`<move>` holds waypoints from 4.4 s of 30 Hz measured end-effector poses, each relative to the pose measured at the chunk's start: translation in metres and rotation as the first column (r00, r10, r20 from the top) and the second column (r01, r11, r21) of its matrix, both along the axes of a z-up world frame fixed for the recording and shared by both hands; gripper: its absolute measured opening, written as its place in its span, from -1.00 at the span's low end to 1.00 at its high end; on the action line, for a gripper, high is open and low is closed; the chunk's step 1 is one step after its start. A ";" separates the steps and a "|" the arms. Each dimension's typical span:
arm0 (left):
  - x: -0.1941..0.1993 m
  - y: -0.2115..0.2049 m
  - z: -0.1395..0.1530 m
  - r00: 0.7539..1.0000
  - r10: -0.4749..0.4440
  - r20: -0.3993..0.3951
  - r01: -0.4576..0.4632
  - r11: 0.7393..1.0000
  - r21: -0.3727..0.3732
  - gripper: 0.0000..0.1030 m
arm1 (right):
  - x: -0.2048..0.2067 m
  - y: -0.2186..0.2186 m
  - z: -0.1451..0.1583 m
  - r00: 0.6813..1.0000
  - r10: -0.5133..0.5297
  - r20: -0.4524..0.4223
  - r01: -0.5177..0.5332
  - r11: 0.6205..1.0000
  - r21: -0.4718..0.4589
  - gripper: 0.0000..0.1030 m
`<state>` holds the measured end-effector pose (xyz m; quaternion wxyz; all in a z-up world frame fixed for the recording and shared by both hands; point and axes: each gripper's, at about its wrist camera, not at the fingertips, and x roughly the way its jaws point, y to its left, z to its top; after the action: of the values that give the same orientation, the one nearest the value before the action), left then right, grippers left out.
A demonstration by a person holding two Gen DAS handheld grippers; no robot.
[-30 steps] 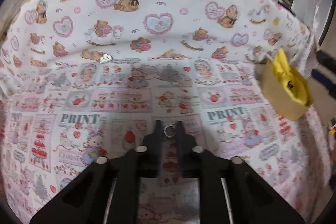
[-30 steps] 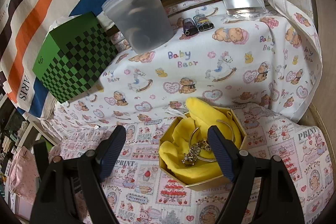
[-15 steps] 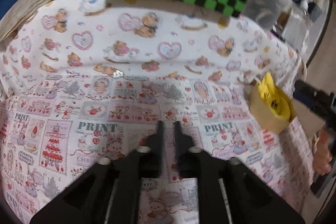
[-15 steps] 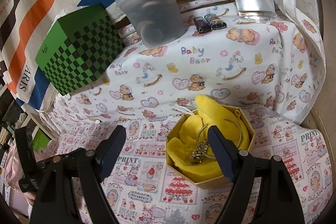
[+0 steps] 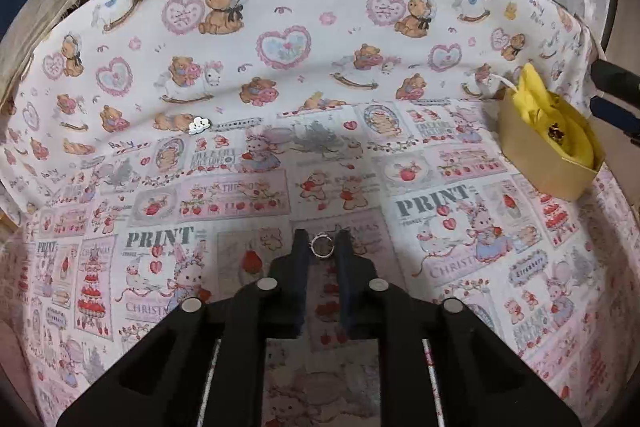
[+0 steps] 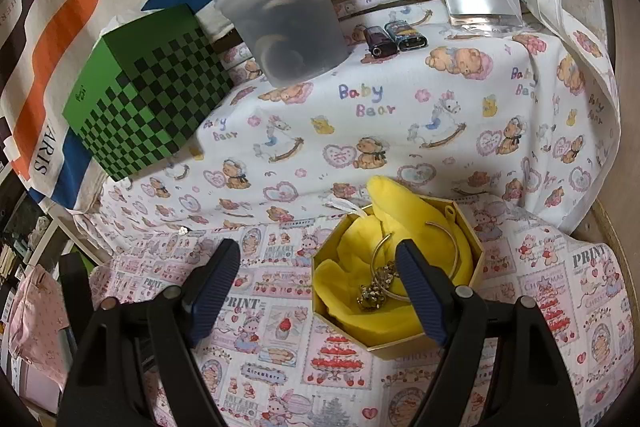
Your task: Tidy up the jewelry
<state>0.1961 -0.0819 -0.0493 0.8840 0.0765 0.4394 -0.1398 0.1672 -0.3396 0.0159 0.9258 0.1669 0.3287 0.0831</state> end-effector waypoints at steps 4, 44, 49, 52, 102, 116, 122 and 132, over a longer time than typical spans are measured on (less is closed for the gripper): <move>-0.001 0.010 0.006 1.000 0.015 -0.010 -0.015 0.998 -0.053 -0.77 | 0.000 0.000 0.000 1.000 0.001 0.000 -0.001 1.000 0.000 0.52; 0.027 0.211 0.028 0.854 0.519 -0.017 -0.507 0.825 -0.248 -0.63 | 0.137 0.285 -0.050 0.981 0.077 -0.180 -0.122 0.961 -0.250 -0.20; 0.023 0.211 0.032 0.841 0.541 0.010 -0.523 0.817 -0.244 -0.63 | 0.148 0.298 -0.061 0.980 -0.005 -0.199 -0.057 0.950 -0.307 -0.30; 0.018 0.206 0.040 0.851 0.524 0.034 -0.498 0.826 -0.263 -0.63 | 0.148 0.304 -0.062 0.980 -0.054 -0.191 -0.015 0.938 -0.346 -0.33; 0.011 0.030 0.004 0.998 0.022 -0.054 -0.028 0.993 -0.112 -0.77 | -0.030 0.085 -0.003 0.990 0.135 0.043 -0.134 0.991 -0.020 -0.82; -0.003 0.032 0.024 0.998 0.058 -0.015 -0.060 0.987 -0.148 -0.97 | -0.042 0.063 0.012 0.991 0.088 0.105 -0.089 0.996 0.000 -0.82; -0.024 0.045 0.052 0.996 0.074 0.050 -0.062 0.977 -0.202 -0.97 | -0.048 0.033 0.024 0.990 0.044 0.134 -0.051 0.997 0.054 -0.82; -0.046 0.000 0.111 0.988 0.009 0.155 0.023 0.978 -0.205 -0.97 | -0.036 -0.023 0.018 0.996 -0.031 0.083 0.018 0.989 0.145 -0.82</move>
<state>0.1504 -0.0819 0.0614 0.9182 -0.0033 0.3521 -0.1813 0.1316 -0.3625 0.0340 0.9254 0.2339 0.2799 0.1023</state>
